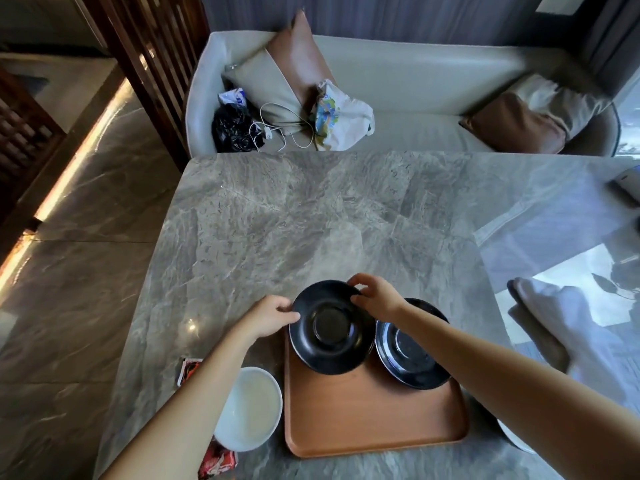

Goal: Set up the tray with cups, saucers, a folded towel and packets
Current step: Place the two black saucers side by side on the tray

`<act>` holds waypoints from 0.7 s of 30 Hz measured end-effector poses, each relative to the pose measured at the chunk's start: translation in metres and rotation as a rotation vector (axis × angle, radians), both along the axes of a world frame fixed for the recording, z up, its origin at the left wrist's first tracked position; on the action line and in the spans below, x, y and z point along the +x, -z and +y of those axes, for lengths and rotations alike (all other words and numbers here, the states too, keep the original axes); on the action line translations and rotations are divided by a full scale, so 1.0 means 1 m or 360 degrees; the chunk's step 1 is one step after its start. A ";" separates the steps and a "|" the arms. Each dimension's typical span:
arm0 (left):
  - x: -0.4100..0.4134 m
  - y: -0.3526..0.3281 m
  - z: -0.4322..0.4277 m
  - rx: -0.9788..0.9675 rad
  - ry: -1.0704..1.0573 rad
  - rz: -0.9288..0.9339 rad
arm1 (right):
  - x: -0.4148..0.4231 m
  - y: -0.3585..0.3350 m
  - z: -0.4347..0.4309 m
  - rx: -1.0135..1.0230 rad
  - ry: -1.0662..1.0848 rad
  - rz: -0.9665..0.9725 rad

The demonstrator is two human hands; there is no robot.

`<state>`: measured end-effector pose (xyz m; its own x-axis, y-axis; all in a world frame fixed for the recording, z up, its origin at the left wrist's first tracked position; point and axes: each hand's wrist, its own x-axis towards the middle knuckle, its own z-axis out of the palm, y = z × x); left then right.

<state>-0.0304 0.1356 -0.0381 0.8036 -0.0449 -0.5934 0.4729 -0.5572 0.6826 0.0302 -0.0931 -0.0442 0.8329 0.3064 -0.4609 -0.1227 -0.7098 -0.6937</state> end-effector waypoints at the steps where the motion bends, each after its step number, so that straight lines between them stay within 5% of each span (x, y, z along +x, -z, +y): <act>1: -0.002 0.002 0.002 0.0050 0.0037 0.0001 | -0.003 0.003 0.001 -0.0046 -0.0022 0.0007; 9: -0.009 0.006 0.006 0.0416 0.0221 0.0030 | -0.020 0.016 0.011 -0.0324 -0.0081 0.0051; 21: -0.020 0.019 0.000 0.0306 -0.0042 -0.0011 | -0.026 0.029 0.022 -0.0530 -0.0263 -0.0047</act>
<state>-0.0505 0.1358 -0.0573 0.8072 0.0900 -0.5834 0.4848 -0.6648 0.5683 0.0040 -0.0708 -0.0728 0.7991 0.2754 -0.5344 0.0292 -0.9056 -0.4231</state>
